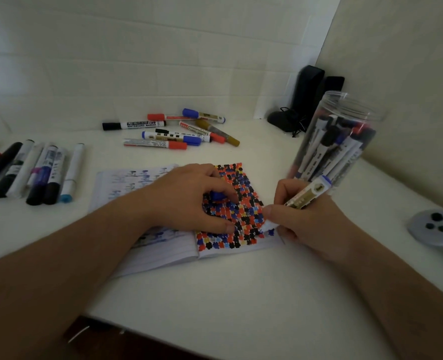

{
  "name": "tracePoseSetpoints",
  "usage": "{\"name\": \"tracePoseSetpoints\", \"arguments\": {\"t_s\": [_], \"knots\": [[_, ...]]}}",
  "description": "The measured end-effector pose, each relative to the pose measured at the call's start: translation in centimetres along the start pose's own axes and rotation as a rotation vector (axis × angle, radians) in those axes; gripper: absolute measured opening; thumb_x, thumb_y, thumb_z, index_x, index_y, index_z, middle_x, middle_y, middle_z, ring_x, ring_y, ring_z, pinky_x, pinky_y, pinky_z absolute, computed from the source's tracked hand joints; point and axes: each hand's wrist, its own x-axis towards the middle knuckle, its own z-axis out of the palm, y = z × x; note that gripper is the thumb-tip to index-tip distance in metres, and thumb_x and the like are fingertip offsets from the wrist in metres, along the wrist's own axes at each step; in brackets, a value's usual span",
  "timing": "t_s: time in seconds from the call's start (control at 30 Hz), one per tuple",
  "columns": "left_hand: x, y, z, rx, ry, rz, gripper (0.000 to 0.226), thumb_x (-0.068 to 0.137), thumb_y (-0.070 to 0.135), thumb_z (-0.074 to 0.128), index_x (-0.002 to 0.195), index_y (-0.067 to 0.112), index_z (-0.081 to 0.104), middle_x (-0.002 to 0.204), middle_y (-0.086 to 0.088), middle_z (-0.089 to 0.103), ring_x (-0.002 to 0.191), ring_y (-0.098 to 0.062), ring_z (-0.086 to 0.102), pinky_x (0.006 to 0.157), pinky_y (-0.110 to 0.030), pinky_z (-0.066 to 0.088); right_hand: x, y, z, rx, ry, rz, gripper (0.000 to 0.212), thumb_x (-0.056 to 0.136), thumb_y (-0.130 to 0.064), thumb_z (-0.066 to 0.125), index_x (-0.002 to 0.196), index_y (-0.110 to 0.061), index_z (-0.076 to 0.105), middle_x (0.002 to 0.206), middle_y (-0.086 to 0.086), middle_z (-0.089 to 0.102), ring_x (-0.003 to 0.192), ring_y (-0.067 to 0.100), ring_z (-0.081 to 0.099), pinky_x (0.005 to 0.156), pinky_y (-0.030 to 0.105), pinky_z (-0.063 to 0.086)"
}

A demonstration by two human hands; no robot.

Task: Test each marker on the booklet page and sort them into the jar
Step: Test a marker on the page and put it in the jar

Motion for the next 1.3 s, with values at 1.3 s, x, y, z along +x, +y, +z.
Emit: {"name": "tracePoseSetpoints", "arguments": {"t_s": [1.3], "knots": [[0.05, -0.04, -0.04, -0.004, -0.022, -0.010, 0.065, 0.067, 0.089, 0.059, 0.124, 0.058, 0.056, 0.116, 0.022, 0.046, 0.108, -0.004, 0.046, 0.097, -0.038, 0.046, 0.06, 0.15, 0.31, -0.171, 0.080, 0.062, 0.040, 0.081, -0.016, 0.075, 0.061, -0.012, 0.041, 0.067, 0.032, 0.055, 0.052, 0.026, 0.053, 0.051, 0.032, 0.045]]}}
